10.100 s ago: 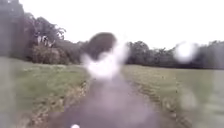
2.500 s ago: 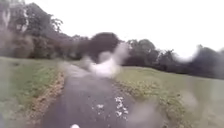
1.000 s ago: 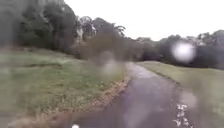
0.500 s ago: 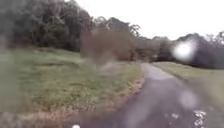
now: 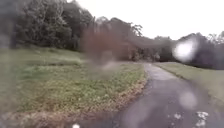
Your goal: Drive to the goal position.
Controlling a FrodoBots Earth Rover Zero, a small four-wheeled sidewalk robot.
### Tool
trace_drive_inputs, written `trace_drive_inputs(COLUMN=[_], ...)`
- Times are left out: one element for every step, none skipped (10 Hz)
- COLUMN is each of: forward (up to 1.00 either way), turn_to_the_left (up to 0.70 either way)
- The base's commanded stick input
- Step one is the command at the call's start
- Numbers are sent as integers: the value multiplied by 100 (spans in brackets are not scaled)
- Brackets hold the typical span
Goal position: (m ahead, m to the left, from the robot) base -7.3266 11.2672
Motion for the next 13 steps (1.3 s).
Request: trace_drive_inputs(forward=[0,0,0,0,0,0,0,0,0,0,0,0,0], turn_to_the_left=[85,85,85,85,85,85,85,85,85,85,85,85,85])
